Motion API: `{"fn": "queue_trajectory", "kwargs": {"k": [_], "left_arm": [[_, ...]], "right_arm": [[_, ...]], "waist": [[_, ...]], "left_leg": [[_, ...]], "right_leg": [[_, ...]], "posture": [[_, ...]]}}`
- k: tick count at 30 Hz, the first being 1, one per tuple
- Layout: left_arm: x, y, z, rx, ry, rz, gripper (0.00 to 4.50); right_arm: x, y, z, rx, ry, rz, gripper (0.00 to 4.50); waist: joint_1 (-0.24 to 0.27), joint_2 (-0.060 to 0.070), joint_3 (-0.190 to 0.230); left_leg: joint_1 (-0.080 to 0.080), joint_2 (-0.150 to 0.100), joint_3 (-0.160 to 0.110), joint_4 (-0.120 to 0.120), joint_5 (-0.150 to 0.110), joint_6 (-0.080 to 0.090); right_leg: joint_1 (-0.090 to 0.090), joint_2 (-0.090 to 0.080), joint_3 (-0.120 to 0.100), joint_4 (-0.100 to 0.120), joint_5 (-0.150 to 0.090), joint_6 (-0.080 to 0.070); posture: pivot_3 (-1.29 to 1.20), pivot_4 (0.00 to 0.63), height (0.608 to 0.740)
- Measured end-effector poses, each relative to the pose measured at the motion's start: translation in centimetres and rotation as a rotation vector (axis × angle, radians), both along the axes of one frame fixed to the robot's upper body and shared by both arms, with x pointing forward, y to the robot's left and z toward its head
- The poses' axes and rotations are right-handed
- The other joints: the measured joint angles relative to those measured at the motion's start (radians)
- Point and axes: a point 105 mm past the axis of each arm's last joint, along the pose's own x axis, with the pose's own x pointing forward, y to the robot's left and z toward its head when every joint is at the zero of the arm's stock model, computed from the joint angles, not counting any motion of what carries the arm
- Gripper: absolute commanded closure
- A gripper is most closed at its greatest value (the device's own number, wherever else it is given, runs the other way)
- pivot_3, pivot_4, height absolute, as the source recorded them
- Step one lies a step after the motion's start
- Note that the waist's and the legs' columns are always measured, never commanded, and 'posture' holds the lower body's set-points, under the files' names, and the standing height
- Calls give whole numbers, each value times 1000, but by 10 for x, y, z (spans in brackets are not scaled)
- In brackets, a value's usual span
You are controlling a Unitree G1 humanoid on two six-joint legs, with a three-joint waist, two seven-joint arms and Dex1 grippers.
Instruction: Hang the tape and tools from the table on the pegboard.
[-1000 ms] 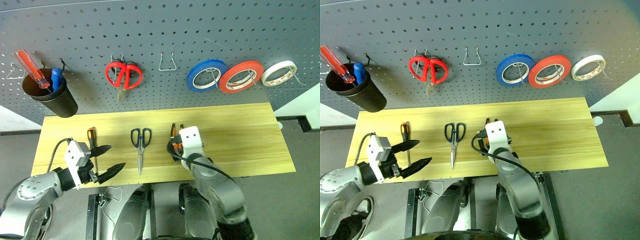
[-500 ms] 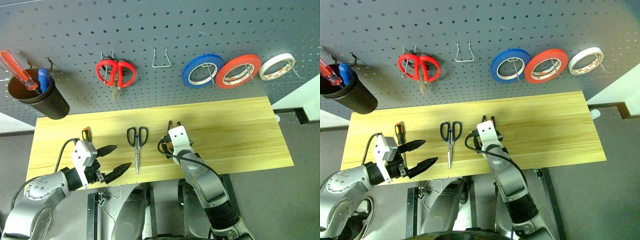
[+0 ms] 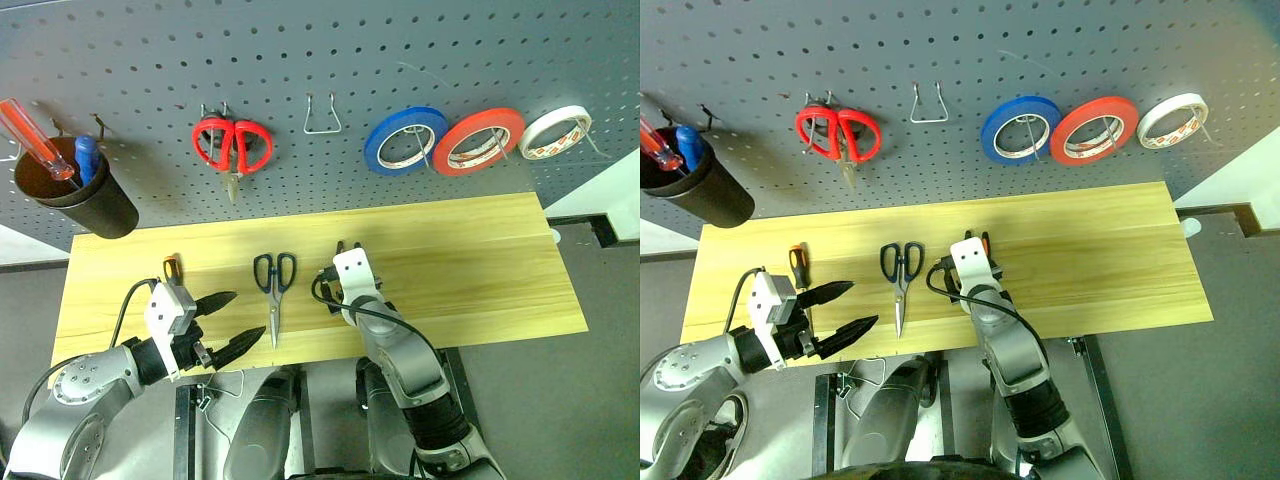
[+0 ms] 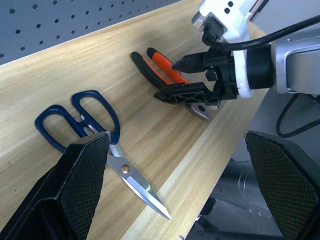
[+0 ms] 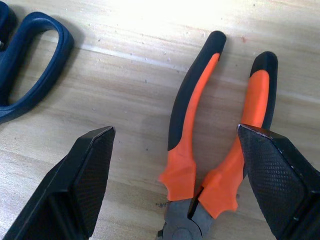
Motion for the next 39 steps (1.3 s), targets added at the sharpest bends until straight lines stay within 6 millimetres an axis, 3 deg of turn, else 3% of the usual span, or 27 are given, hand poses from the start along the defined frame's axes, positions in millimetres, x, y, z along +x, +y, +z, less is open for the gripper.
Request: {"fn": "queue_trajectory", "kwargs": {"k": [14,16,19,23,39], "left_arm": [[2,0,3,4,-9,-6,0],[1,-1,3,3,-9,-9,0],[1,-1,3,2,-11,-16,0],[1,-2,3,1,-11,-24,0],[0,-1,2,2,-1,-23,0]], "right_arm": [[-2,-2,1,-53,-15,15,434],[-2,-2,7,-50,-42,7,434],[-2,-2,18,-29,-74,-1,14],[-3,-1,32,-3,-101,-3,14],[10,-18,31,-50,13,-169,14]], "waist": [[0,0,0],[0,0,0],[0,0,0],[0,0,0],[0,0,4]], "left_leg": [[0,0,0,0,0,0],[-1,0,0,-1,0,0],[-1,0,0,-1,0,0],[-1,0,0,-1,0,0],[-2,0,1,-2,2,-3]], "right_leg": [[-1,0,0,0,0,0],[-1,0,0,0,0,0],[-1,0,0,0,0,0],[-1,0,0,-1,0,0],[-3,0,1,-1,0,0]], "posture": [[27,447,710],[28,446,710],[28,444,710],[29,442,710],[29,456,710]]}}
